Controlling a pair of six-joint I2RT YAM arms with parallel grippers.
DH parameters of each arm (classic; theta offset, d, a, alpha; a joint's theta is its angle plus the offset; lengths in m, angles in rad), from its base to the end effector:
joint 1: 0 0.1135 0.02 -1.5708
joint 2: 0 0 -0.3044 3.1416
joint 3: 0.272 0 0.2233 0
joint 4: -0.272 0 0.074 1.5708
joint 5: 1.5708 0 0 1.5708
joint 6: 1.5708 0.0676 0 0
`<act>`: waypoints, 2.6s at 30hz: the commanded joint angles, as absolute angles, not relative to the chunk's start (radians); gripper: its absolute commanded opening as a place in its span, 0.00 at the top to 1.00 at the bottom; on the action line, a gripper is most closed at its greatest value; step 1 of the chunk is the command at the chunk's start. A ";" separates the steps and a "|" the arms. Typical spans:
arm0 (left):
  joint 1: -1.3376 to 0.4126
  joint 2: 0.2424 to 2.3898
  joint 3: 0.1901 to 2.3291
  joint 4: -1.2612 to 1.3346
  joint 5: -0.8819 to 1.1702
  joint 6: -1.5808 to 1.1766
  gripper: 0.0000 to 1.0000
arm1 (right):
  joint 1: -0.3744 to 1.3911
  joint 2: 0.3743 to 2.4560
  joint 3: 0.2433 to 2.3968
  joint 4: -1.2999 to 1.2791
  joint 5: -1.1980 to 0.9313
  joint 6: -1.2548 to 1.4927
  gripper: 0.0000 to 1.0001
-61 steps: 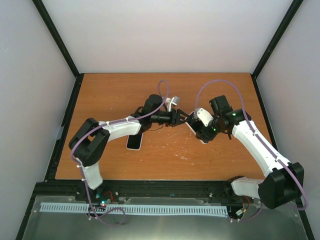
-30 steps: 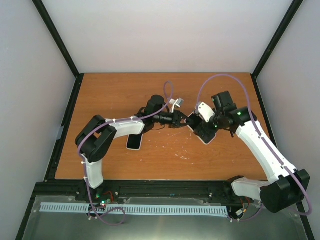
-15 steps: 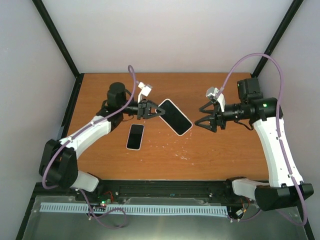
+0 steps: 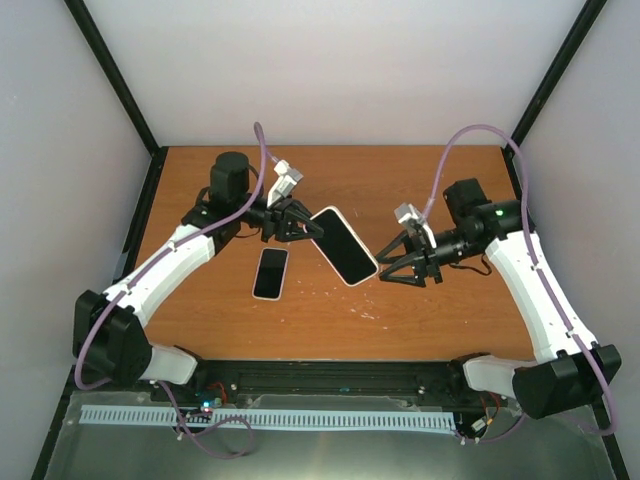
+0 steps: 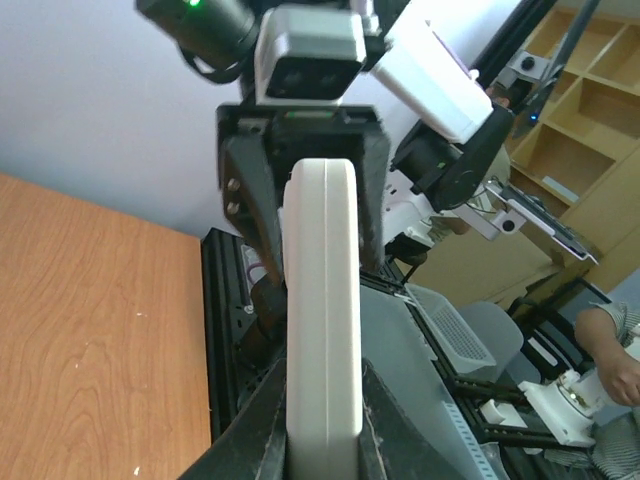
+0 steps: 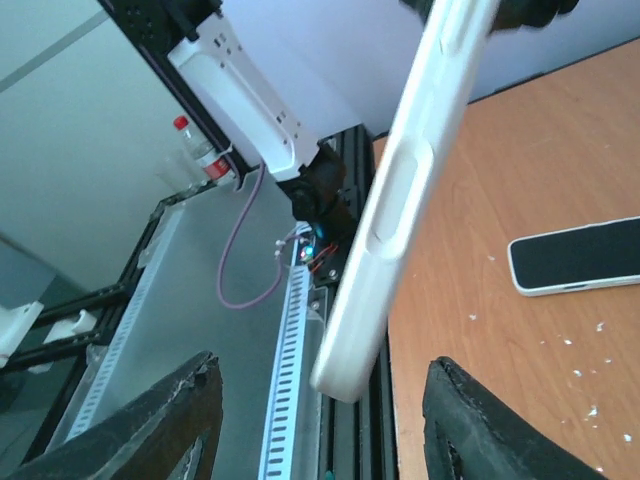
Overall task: Take the phone out of the phone case
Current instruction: Adjust the phone, then remove the phone case from the phone.
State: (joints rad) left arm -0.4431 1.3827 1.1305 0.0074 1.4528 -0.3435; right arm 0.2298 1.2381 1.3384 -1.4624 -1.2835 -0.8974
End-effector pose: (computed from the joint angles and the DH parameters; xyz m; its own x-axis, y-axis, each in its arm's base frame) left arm 0.2114 -0.1746 0.3971 -0.5163 0.2011 -0.8325 0.7933 -0.2538 -0.5534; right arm 0.1292 0.0968 0.3913 -0.3924 -0.3193 -0.8626 -0.9056 -0.0303 0.4231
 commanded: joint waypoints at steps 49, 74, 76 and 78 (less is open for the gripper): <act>-0.491 1.517 1.351 -0.058 1.795 -0.216 1.00 | 0.561 1.166 1.436 -1.281 -1.299 -0.768 0.97; -0.545 1.810 1.913 -1.314 1.954 0.777 0.99 | 0.624 1.094 1.430 -1.010 -1.107 -0.573 0.97; -0.542 1.791 1.917 -1.315 1.953 0.771 0.99 | 0.622 1.094 1.405 -0.977 -1.033 -0.530 0.97; -0.532 1.775 1.949 -1.316 1.953 0.741 0.99 | 0.612 1.094 1.376 -0.951 -0.971 -0.481 0.97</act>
